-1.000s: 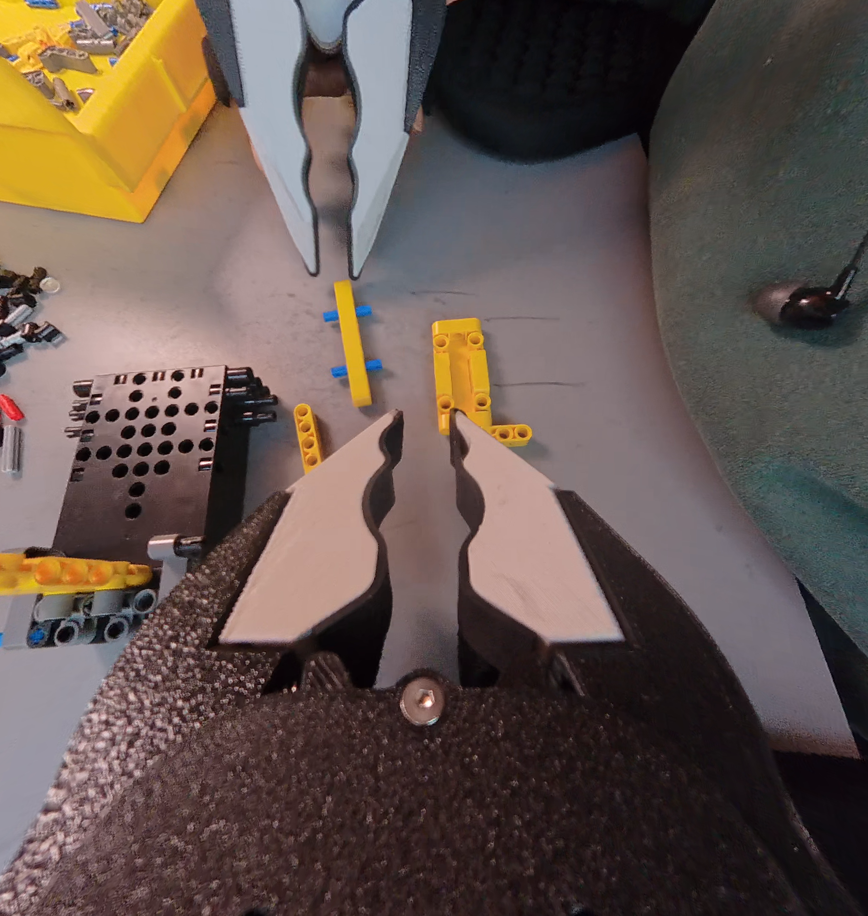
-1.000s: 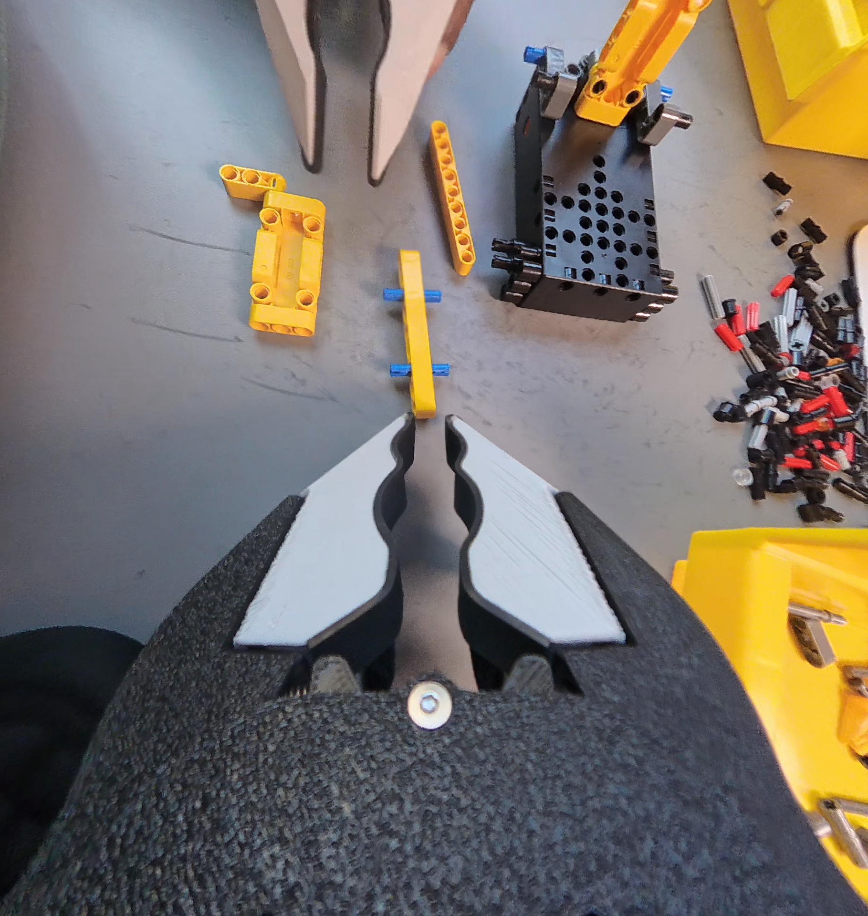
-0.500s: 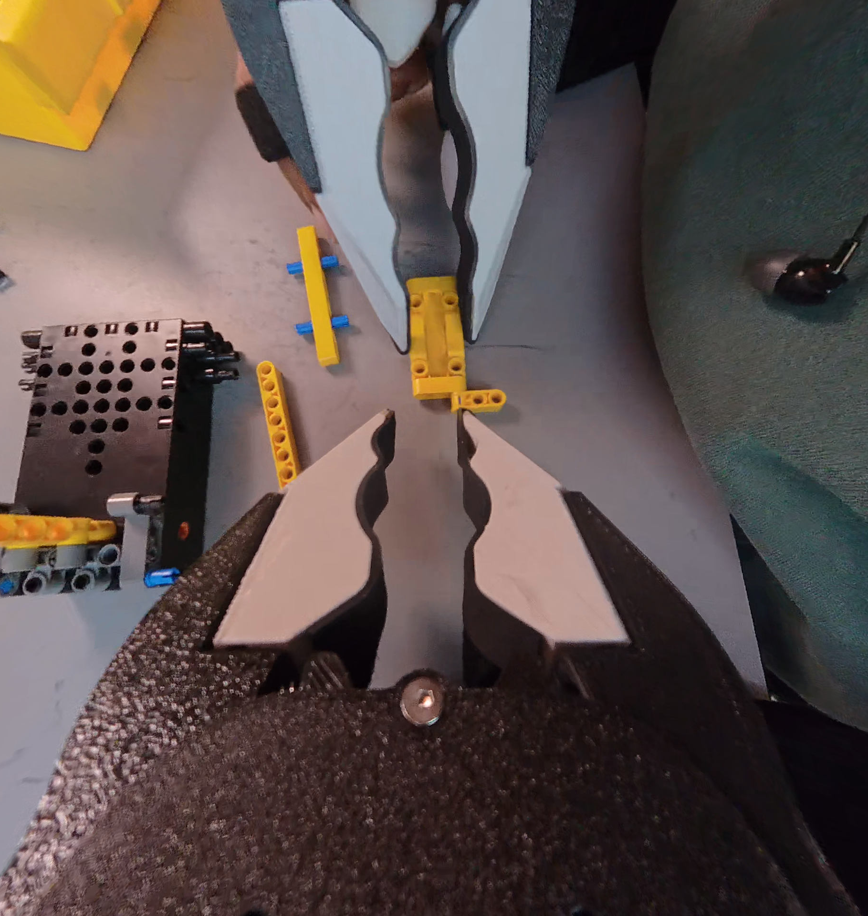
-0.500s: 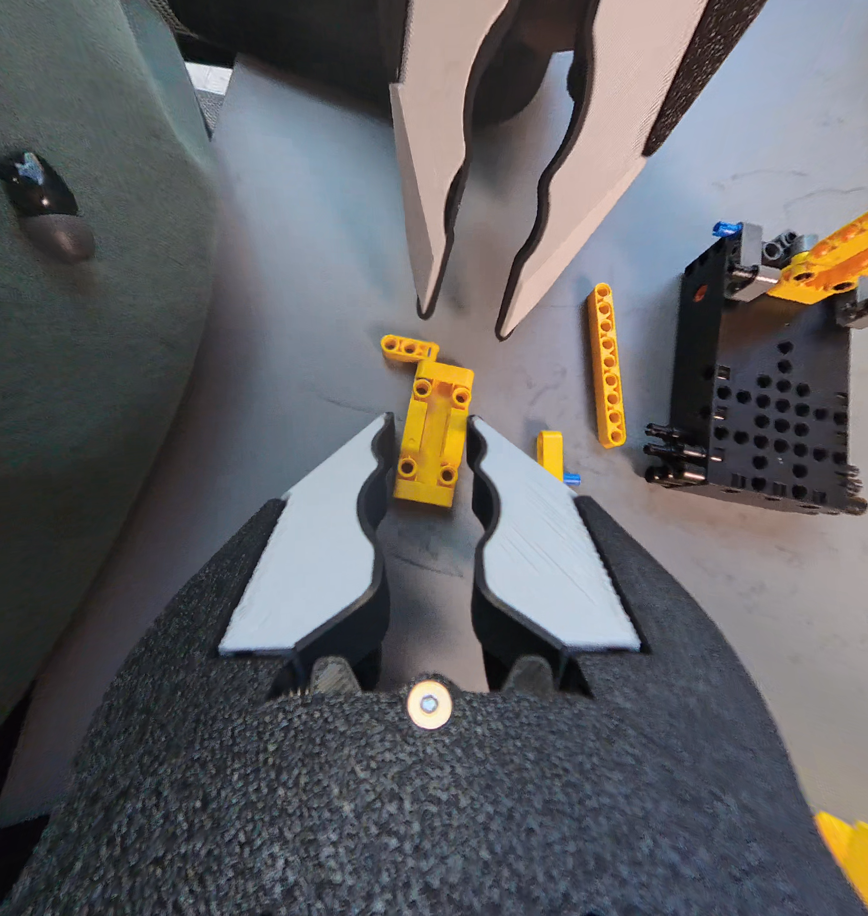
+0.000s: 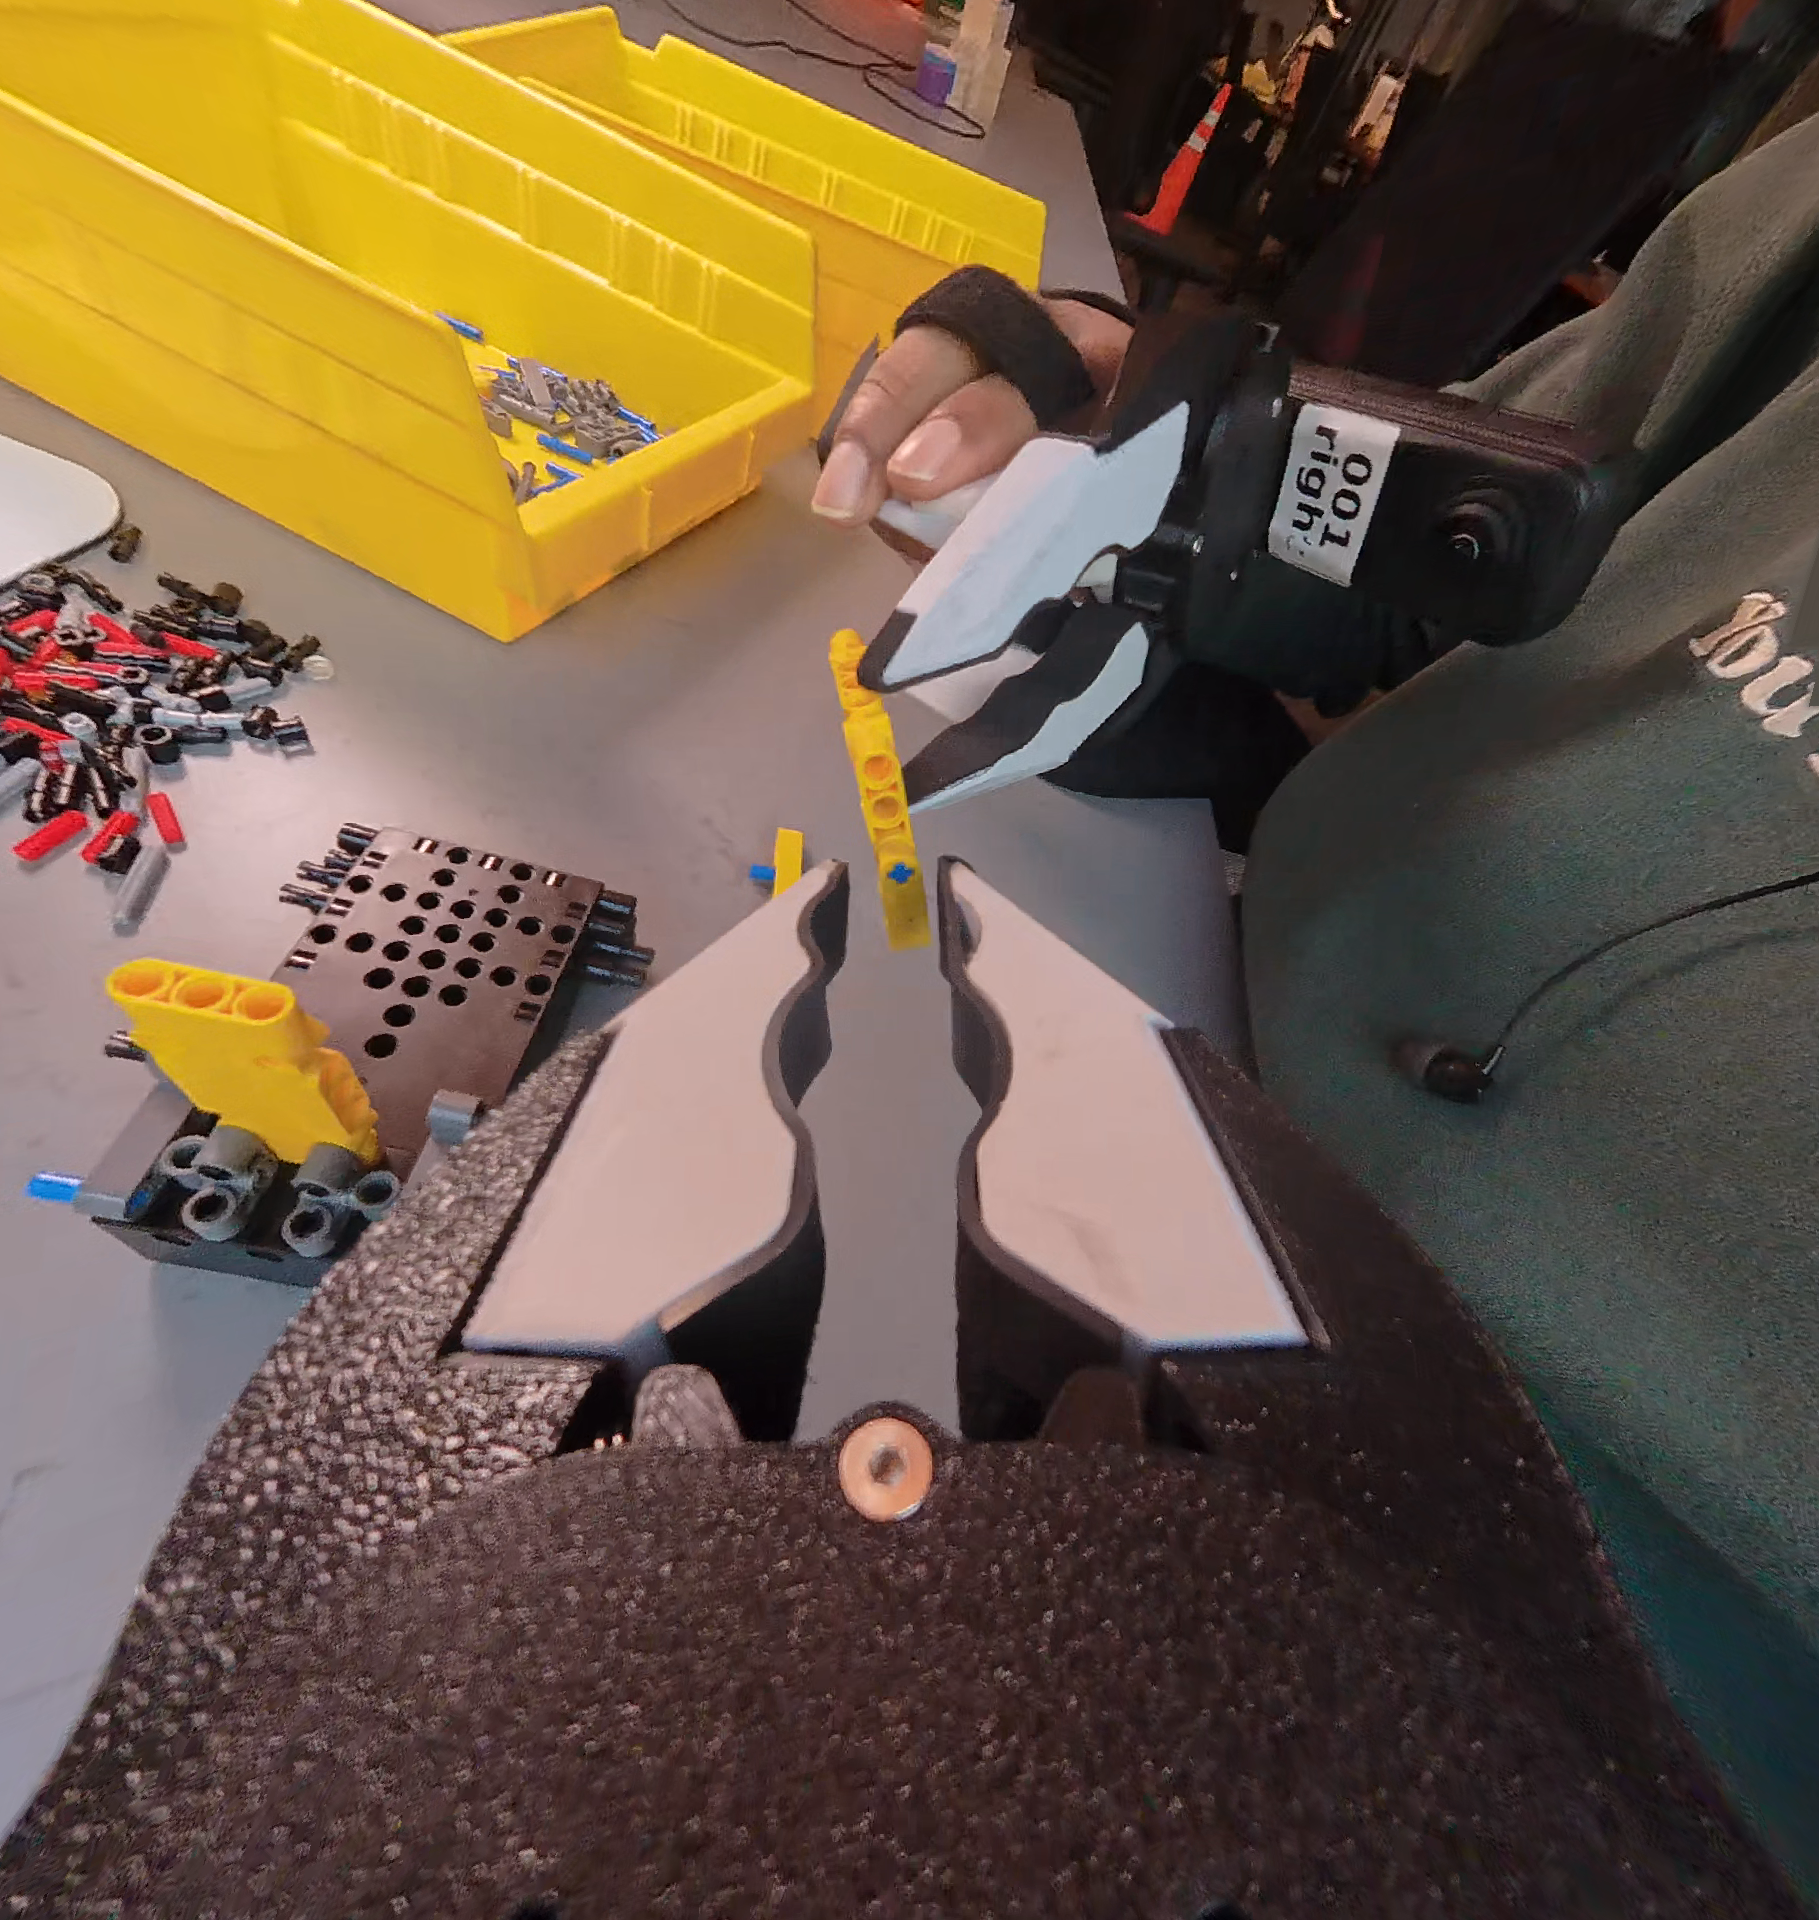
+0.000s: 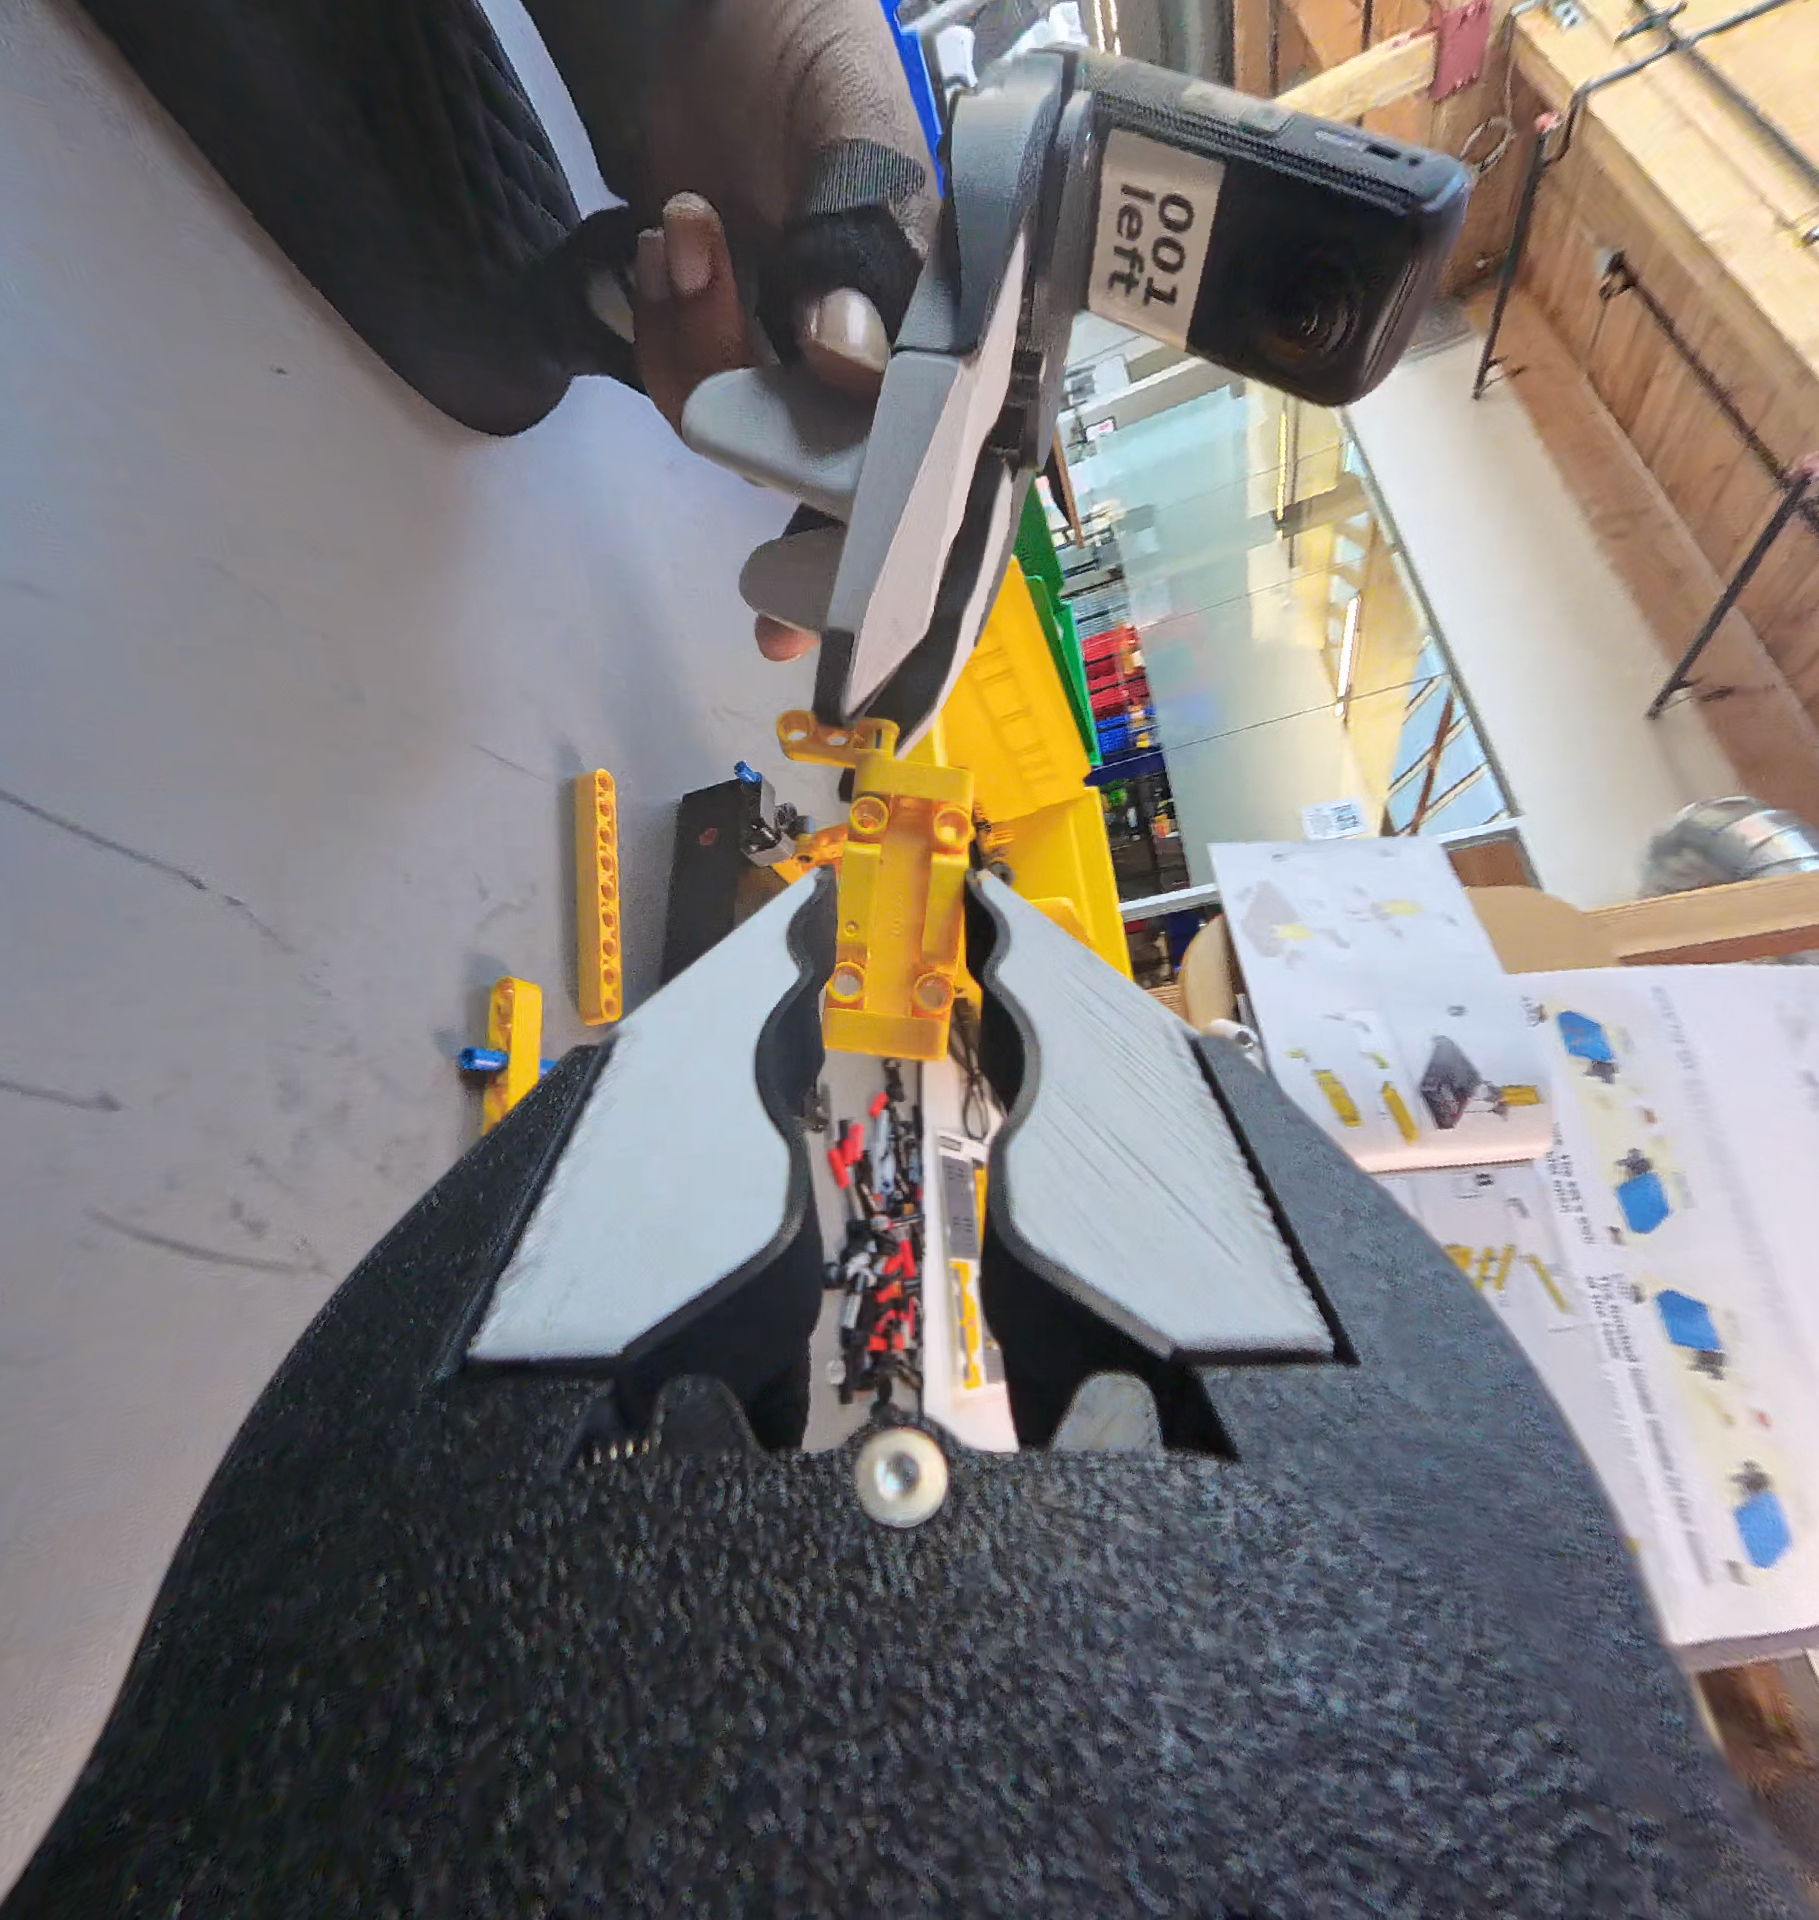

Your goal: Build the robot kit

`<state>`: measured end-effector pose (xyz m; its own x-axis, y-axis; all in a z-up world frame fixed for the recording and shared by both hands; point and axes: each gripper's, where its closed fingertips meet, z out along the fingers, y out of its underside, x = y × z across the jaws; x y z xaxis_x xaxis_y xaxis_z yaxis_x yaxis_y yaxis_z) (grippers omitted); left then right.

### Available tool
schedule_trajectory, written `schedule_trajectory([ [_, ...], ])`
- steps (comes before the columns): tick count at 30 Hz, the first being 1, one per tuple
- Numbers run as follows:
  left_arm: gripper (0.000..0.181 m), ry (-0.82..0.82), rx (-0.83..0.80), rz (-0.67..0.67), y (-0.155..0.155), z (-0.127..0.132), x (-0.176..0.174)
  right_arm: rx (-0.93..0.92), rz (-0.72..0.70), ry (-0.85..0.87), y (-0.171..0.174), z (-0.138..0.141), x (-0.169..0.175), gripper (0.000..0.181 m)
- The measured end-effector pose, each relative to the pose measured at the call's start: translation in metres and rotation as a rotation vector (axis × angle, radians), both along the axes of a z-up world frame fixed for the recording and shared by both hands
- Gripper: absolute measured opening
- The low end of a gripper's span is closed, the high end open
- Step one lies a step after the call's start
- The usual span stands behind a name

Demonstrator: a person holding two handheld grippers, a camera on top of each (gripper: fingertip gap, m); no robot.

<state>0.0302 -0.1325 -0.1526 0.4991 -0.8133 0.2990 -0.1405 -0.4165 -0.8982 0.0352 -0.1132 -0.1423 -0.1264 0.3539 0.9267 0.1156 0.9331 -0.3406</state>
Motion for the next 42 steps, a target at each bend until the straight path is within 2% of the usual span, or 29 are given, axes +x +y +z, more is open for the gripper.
schedule_trajectory([
  [2, 0.007, 0.023, 0.05, 0.015, 0.002, 0.002, 0.002, 0.076, 0.005, 0.044, -0.004, 0.007, 0.001, 0.024],
  [5, 0.007, 0.034, 0.149, 0.017, 0.0, 0.011, 0.002, 0.102, 0.015, 0.101, -0.008, 0.016, 0.003, 0.024],
  [7, 0.007, 0.051, 0.233, 0.036, 0.001, 0.016, 0.0, -0.058, 0.042, 0.131, -0.007, 0.026, 0.005, 0.027],
  [9, 0.007, 0.066, 0.297, 0.06, 0.003, 0.02, -0.003, -0.333, 0.064, 0.124, 0.002, 0.036, 0.009, 0.046],
  [11, 0.007, 0.062, 0.332, 0.07, 0.003, 0.024, -0.005, -0.575, 0.093, 0.1, 0.01, 0.042, 0.012, 0.052],
  [15, 0.007, 0.071, 0.37, 0.054, 0.001, 0.024, -0.001, -0.87, 0.186, 0.009, 0.004, 0.034, 0.012, 0.038],
  [19, 0.007, 0.076, 0.372, 0.032, -0.001, 0.022, 0.005, -1.005, 0.232, -0.073, -0.008, 0.024, 0.006, 0.031],
  [23, 0.007, 0.061, 0.342, 0.021, -0.001, 0.018, 0.009, -1.14, 0.27, -0.148, -0.015, 0.016, 0.002, 0.009],
  [25, 0.008, 0.041, 0.326, 0.022, -0.001, 0.018, 0.009, -1.209, 0.294, -0.172, -0.017, 0.015, 0.003, 0.007],
  [35, 0.007, -0.019, 0.319, 0.015, -0.004, 0.025, 0.009, -1.247, 0.32, -0.182, -0.018, 0.015, 0.003, 0.007],
  [42, 0.006, 0.035, 0.306, 0.016, -0.003, 0.023, 0.01, -1.254, 0.333, -0.197, -0.017, 0.014, 0.005, 0.007],
])
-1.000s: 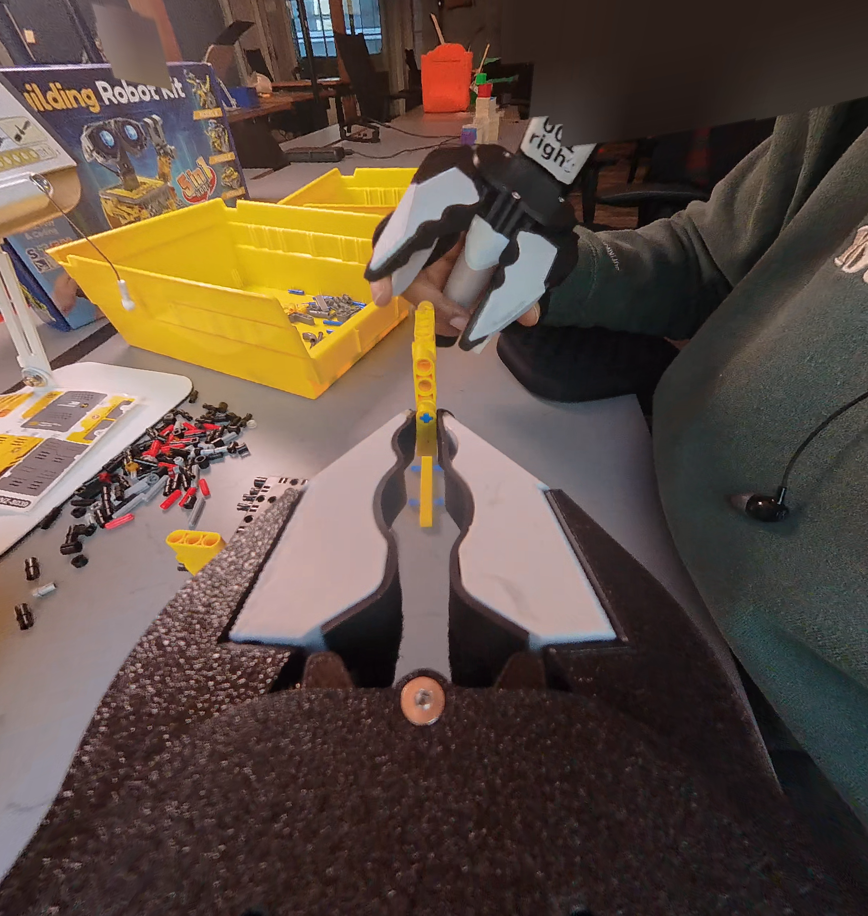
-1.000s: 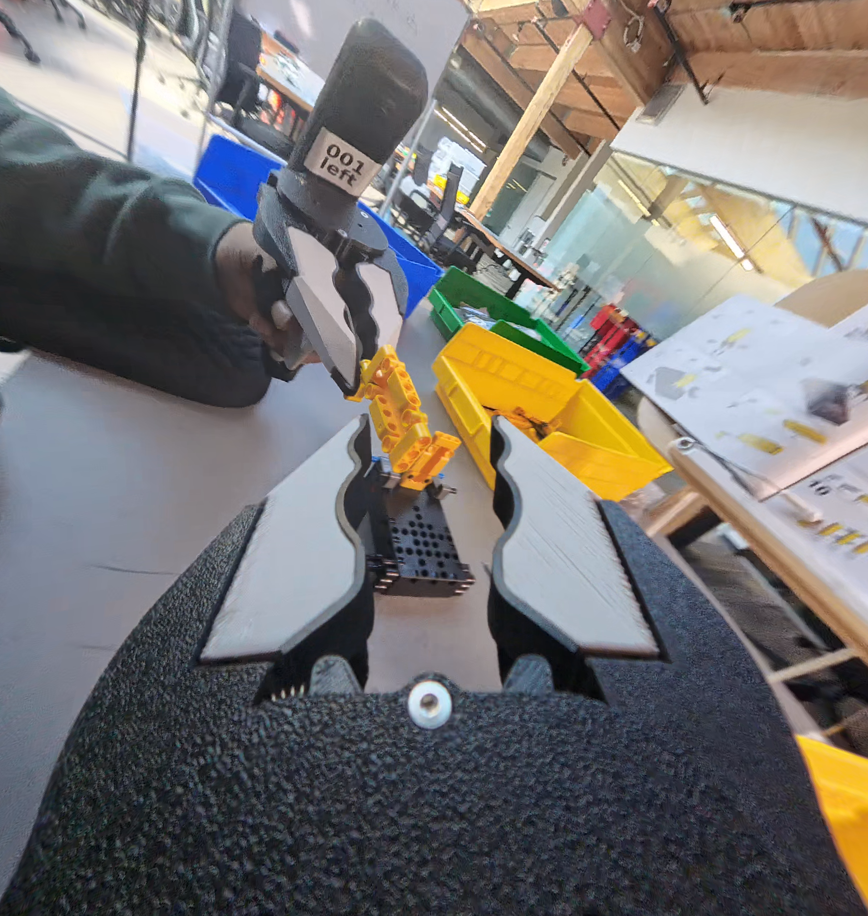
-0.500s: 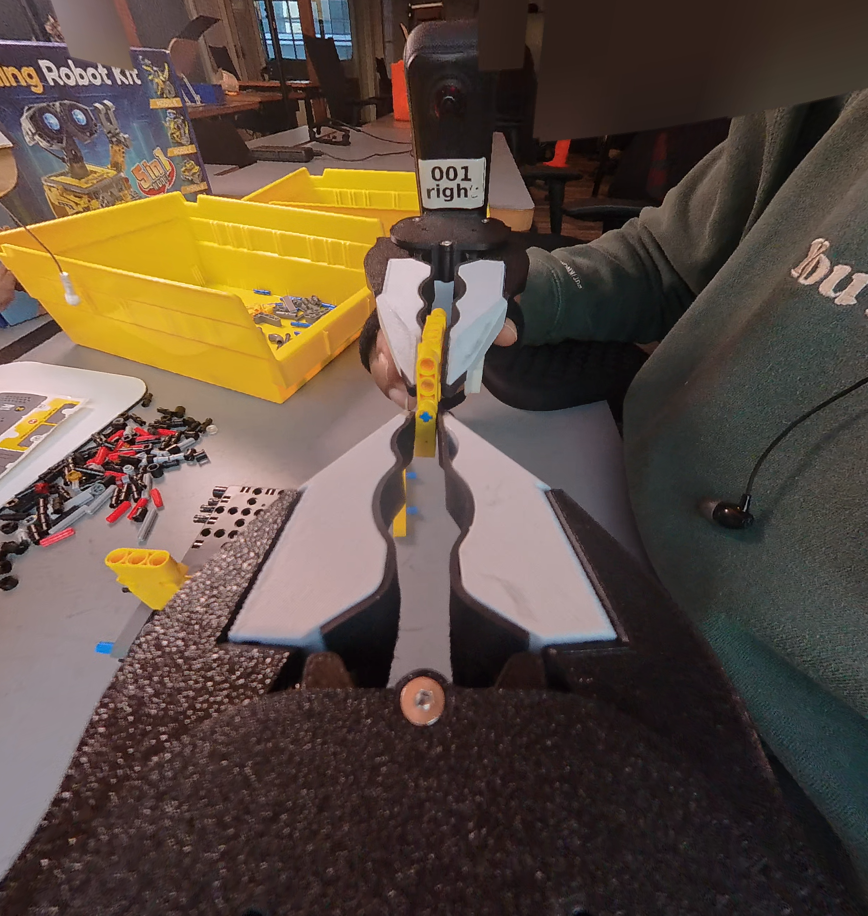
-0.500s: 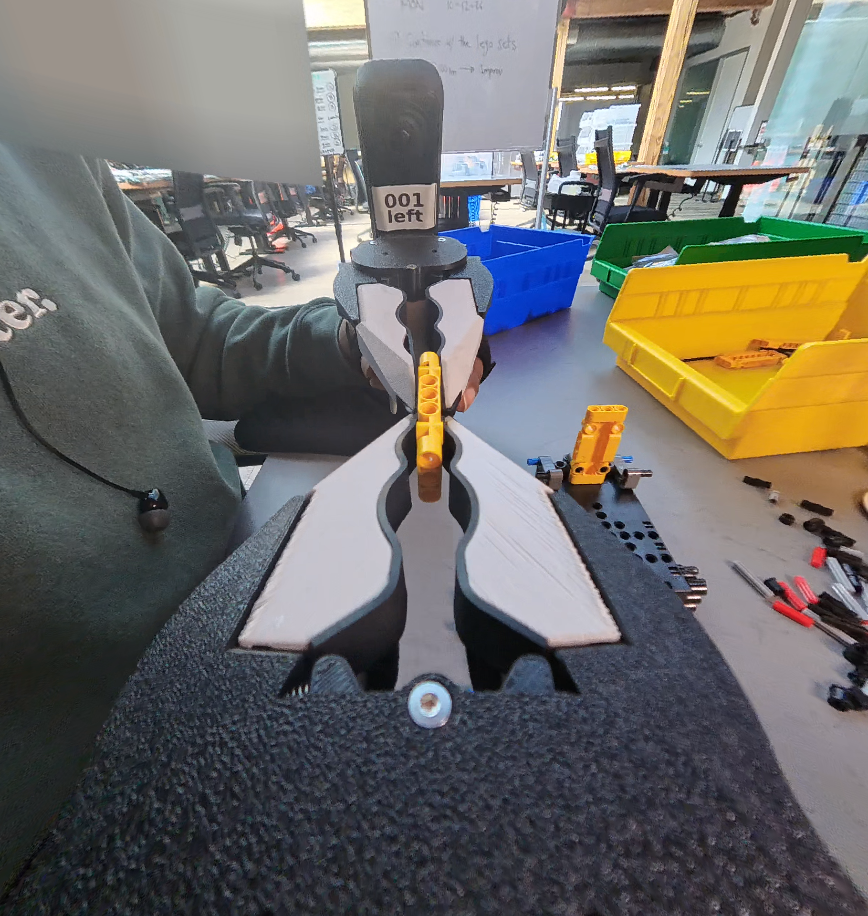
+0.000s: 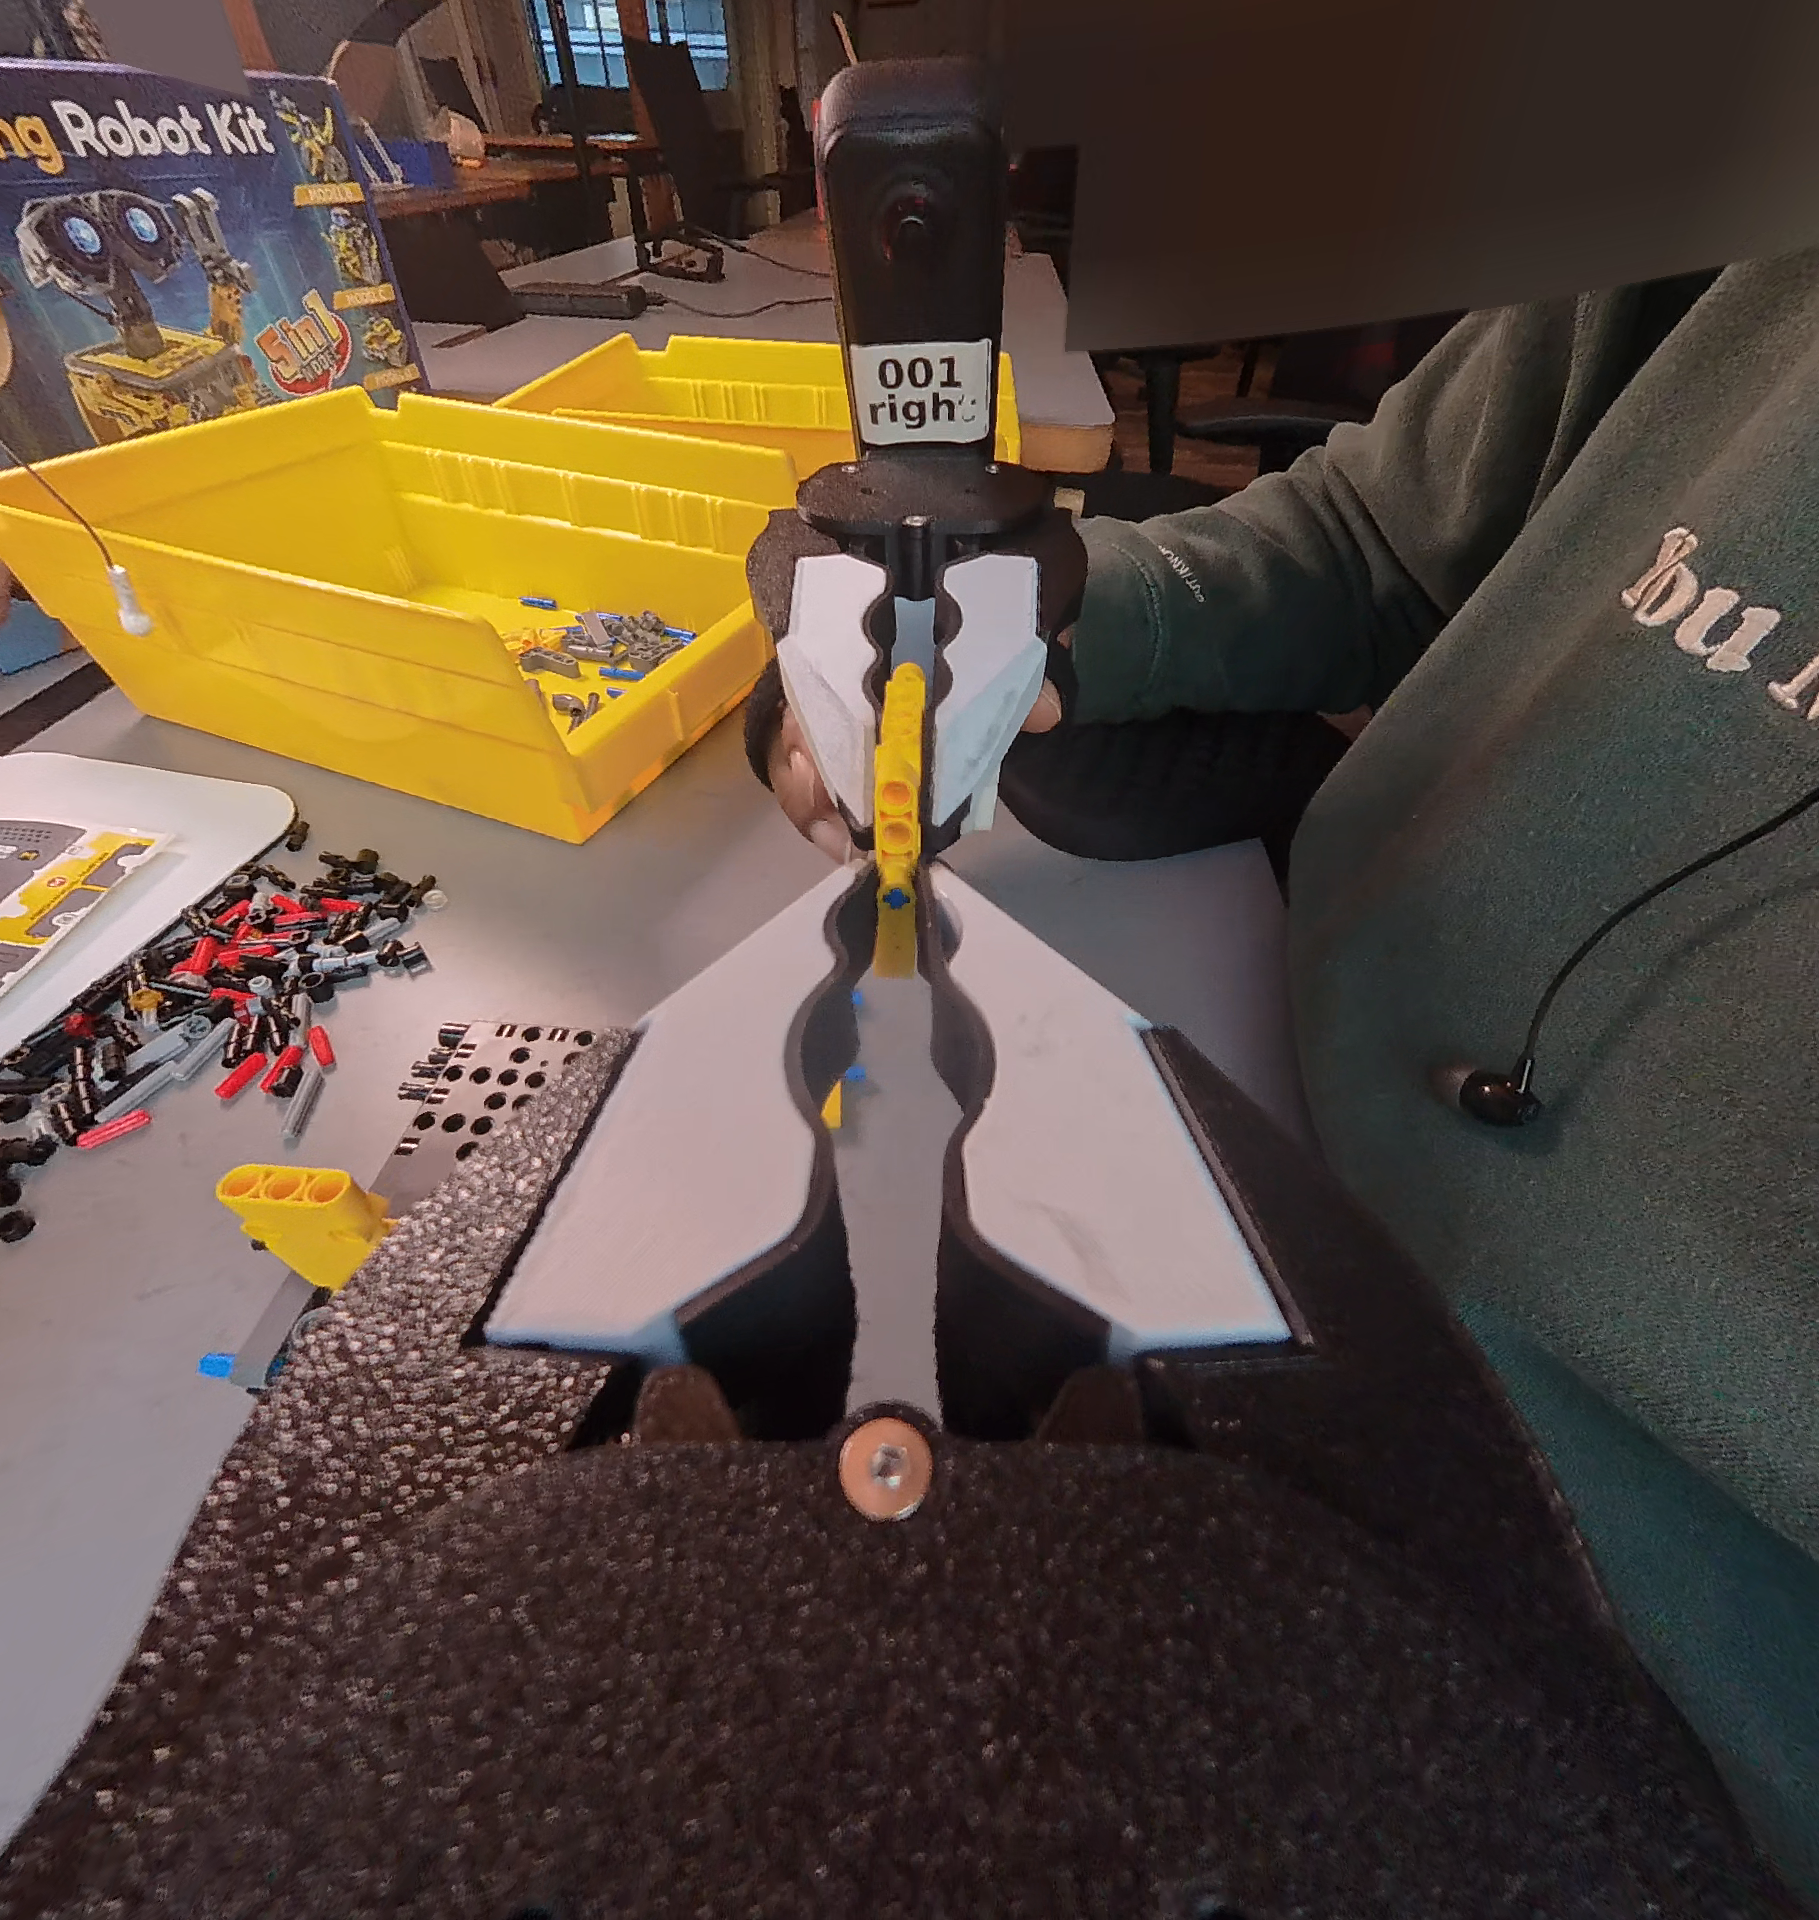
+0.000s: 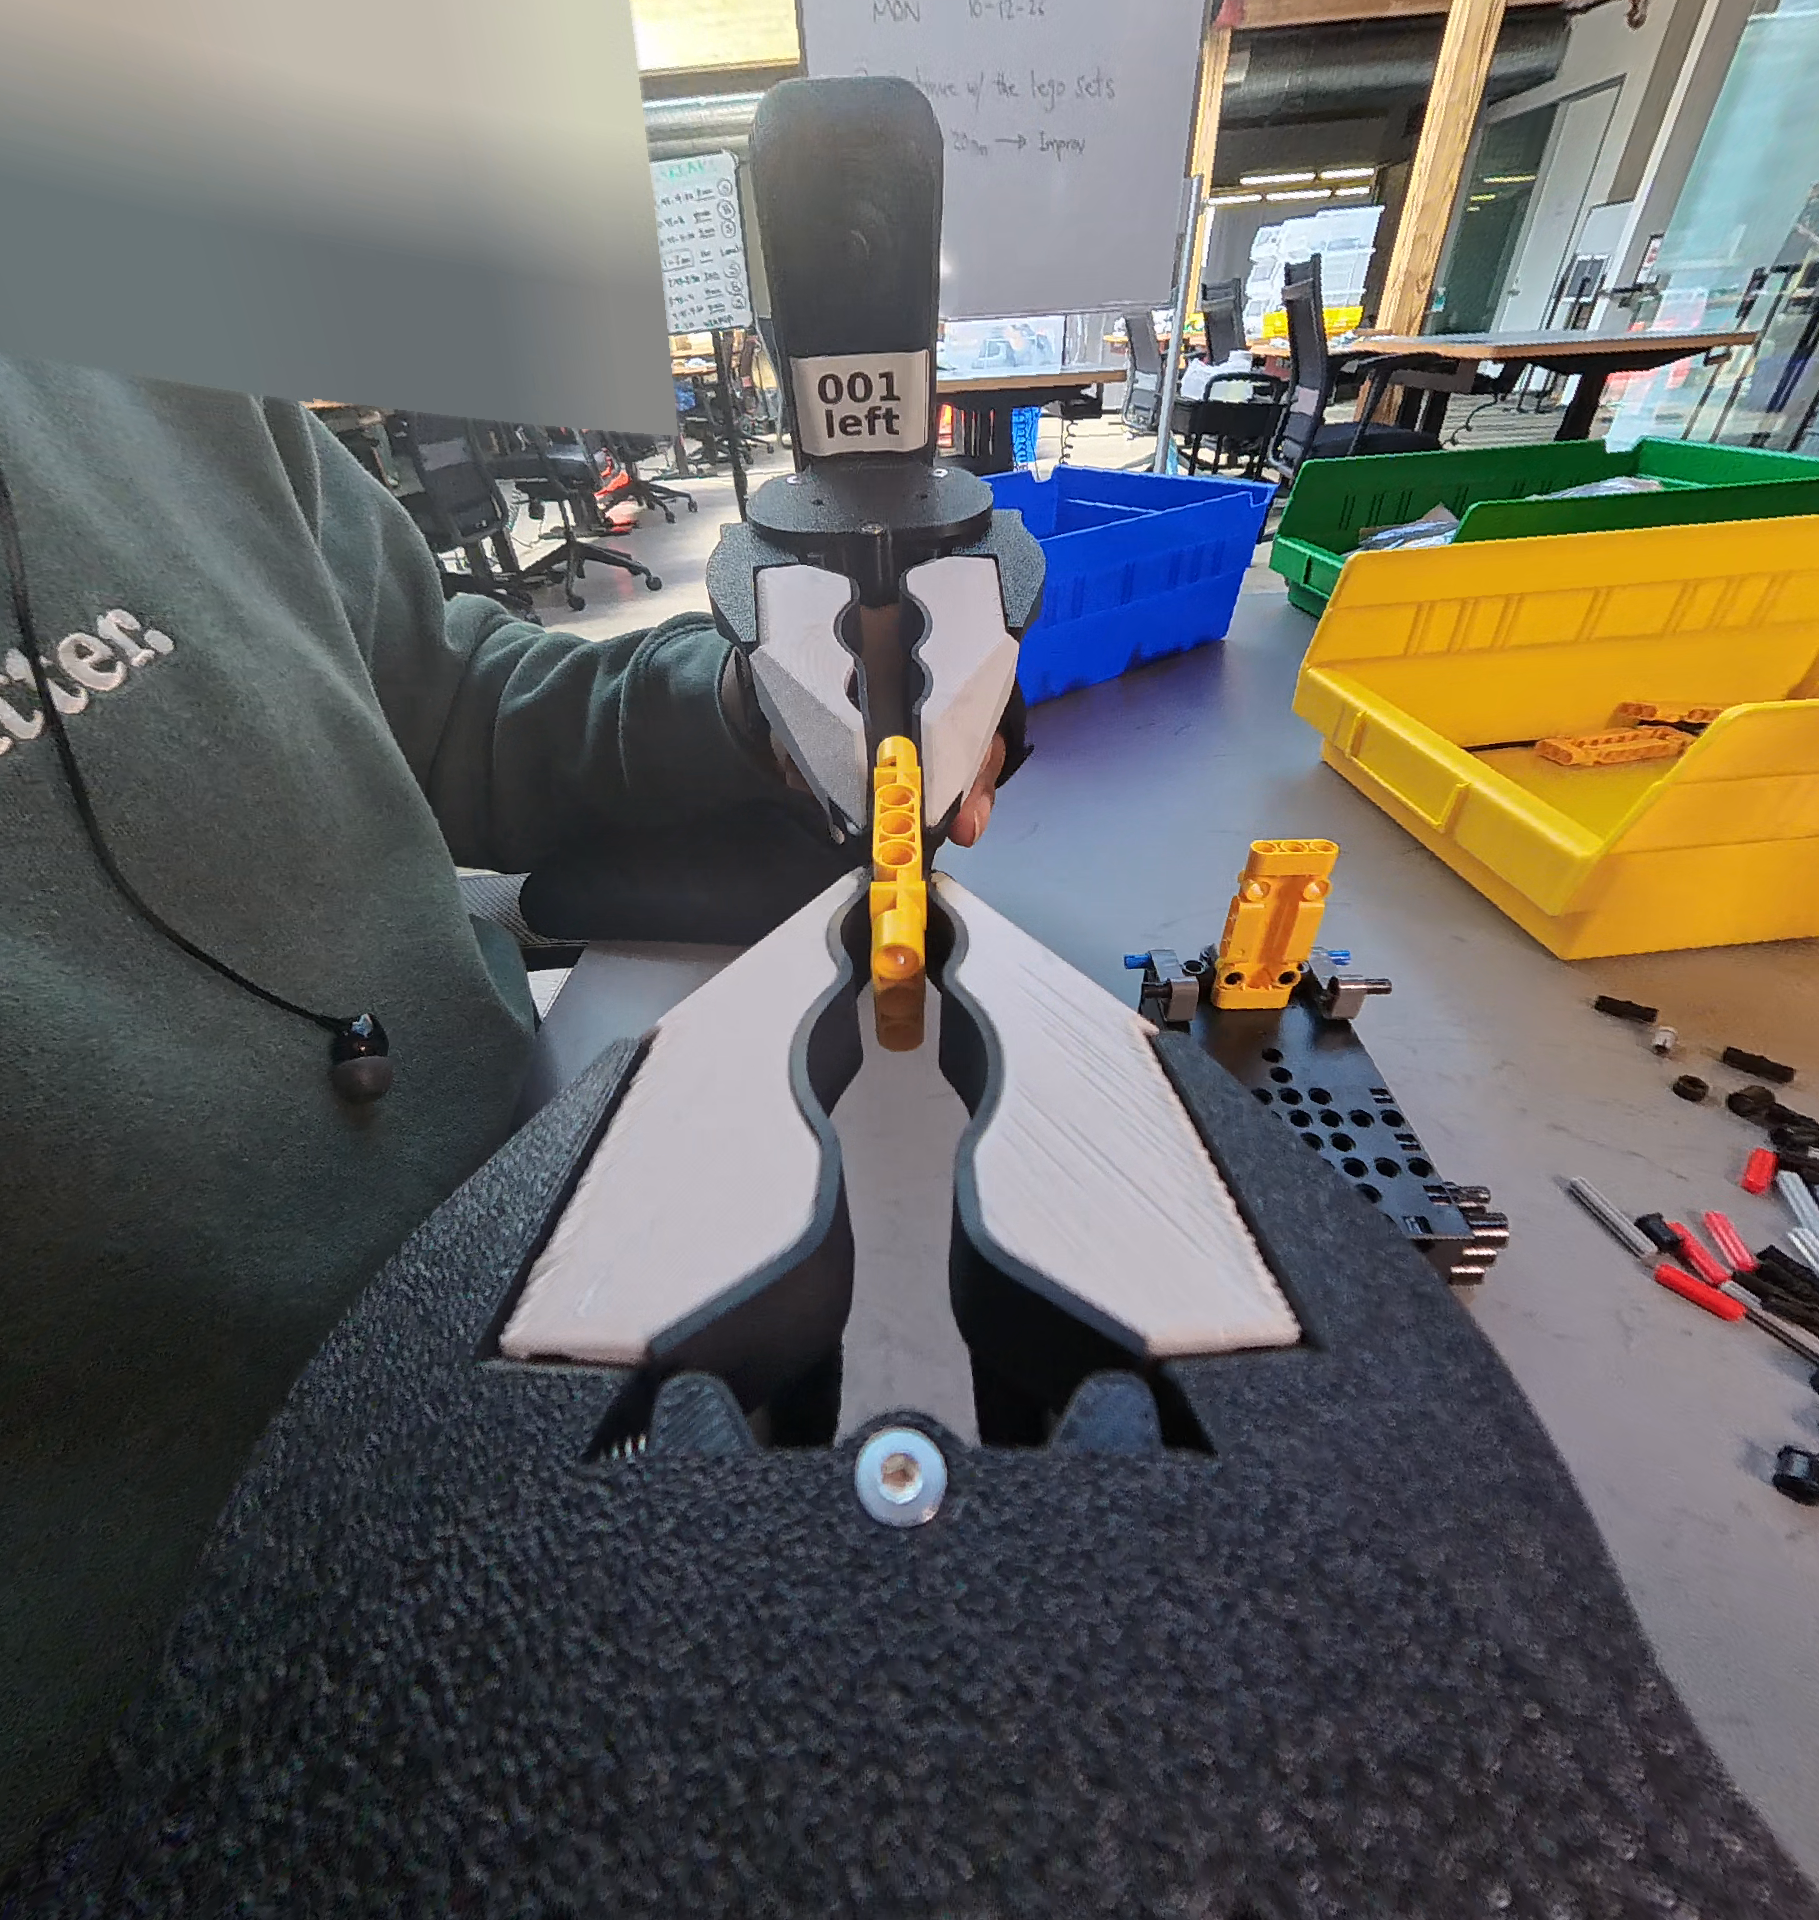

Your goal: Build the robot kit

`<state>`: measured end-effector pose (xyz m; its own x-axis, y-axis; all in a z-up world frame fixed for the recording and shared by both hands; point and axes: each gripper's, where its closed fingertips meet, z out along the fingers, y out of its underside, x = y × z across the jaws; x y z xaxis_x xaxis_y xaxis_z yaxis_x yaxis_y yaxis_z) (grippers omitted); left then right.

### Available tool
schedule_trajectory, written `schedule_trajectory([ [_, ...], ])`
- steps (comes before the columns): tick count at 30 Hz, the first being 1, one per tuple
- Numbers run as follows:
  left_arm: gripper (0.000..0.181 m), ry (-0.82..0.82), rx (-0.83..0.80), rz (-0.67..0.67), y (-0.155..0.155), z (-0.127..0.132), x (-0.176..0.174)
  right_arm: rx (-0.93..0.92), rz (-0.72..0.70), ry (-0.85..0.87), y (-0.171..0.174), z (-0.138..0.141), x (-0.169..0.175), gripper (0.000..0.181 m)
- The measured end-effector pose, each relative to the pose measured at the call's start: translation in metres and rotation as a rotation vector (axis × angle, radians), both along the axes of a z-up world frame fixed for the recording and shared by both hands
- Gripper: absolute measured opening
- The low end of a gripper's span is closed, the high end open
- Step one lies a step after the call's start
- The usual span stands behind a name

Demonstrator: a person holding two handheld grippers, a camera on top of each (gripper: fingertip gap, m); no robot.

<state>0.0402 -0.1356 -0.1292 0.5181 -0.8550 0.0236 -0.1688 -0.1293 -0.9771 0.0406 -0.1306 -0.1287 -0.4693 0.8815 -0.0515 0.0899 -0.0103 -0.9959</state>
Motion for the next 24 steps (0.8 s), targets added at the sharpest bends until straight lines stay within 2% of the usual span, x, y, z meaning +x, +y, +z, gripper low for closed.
schedule_trajectory([
  [7, 0.006, 0.027, 0.042, -0.003, 0.0, 0.008, 0.005, 0.008, 0.036, 0.025, 0.001, 0.008, 0.007, 0.007],
  [8, 0.006, 0.025, 0.051, 0.022, 0.002, 0.01, -0.001, 0.009, 0.037, 0.025, 0.003, 0.008, 0.008, 0.007],
  [10, 0.005, -0.073, 0.079, 0.148, 0.006, 0.03, -0.045, -0.077, -0.035, 0.089, 0.037, 0.025, 0.026, 0.006],
  [11, 0.005, -0.075, 0.077, 0.158, 0.003, 0.03, -0.055, -0.067, -0.079, 0.109, 0.049, 0.03, 0.032, 0.006],
  [14, 0.006, 0.051, 0.032, 0.056, 0.005, 0.003, -0.019, -0.015, -0.023, 0.114, 0.025, 0.031, 0.016, 0.007],
  [17, 0.006, 0.043, -0.007, 0.038, 0.01, 0.001, -0.016, -0.058, -0.008, 0.114, 0.028, 0.033, 0.015, 0.007],
  [22, 0.007, 0.03, -0.084, 0.022, 0.011, -0.014, -0.006, -0.082, 0.006, 0.103, 0.025, 0.027, 0.016, 0.007],
  [24, 0.007, 0.053, -0.161, -0.025, 0.007, -0.026, 0.003, -0.088, 0.009, 0.091, 0.025, 0.025, 0.016, 0.007],
])
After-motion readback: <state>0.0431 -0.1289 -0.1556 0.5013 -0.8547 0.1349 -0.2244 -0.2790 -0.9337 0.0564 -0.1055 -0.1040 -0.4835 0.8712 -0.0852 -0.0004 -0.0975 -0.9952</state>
